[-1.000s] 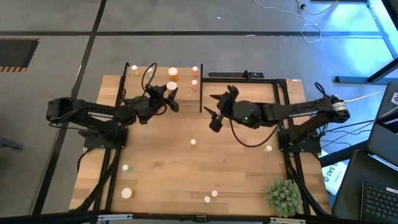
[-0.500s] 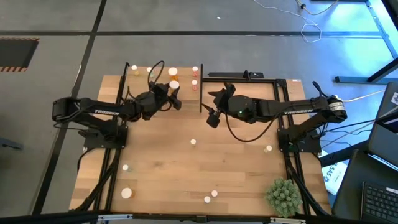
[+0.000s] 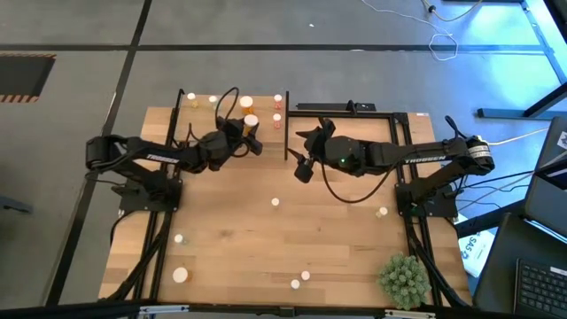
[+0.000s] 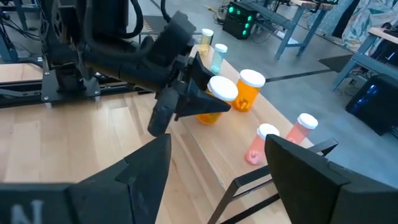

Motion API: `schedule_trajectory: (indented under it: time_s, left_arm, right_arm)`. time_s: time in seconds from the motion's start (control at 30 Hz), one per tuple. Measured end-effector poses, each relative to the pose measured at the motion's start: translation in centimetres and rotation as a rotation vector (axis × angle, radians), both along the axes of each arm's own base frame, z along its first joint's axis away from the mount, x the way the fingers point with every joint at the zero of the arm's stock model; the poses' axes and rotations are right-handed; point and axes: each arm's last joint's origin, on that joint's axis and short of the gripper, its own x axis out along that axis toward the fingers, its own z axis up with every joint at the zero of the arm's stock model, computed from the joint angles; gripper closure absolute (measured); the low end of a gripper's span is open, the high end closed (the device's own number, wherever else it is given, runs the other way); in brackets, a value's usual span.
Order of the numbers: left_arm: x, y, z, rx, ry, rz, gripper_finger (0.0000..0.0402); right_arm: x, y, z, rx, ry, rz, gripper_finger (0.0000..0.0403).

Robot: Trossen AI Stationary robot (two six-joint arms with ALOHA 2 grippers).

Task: Pick and place medicine bottles onto shelf by color
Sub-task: Put the top big orange pill bottle on the shelf aligned with the orange pill bottle on the shelf

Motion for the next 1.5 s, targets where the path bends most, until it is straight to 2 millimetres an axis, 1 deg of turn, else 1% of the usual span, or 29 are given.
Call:
schedule_trajectory:
  time_s: [0.4,1.17,1.37,1.5]
  left_arm:
    - [-0.24,0.42,-0.23,-0.002,0.016,0.088,0.0222]
    - [-0.3,0.58,-0.41,-0.013,0.028,0.084,0.0222]
    - [-0.3,0.58,-0.42,-0.036,-0.014,0.085,0.0222]
    - [-0.3,0.57,-0.44,-0.02,0.019,0.085,0.0222]
  right_arm:
    - [-0.01,0.0,-0.01,0.0,0.003,0.0,0.0142]
    - [-0.01,0.0,-0.02,0.0,0.004,0.001,0.0142]
    - [-0.01,0.0,-0.02,0.0,0.004,0.001,0.0142]
    - [-0.01,0.0,-0.01,0.0,0.004,0.001,0.0142]
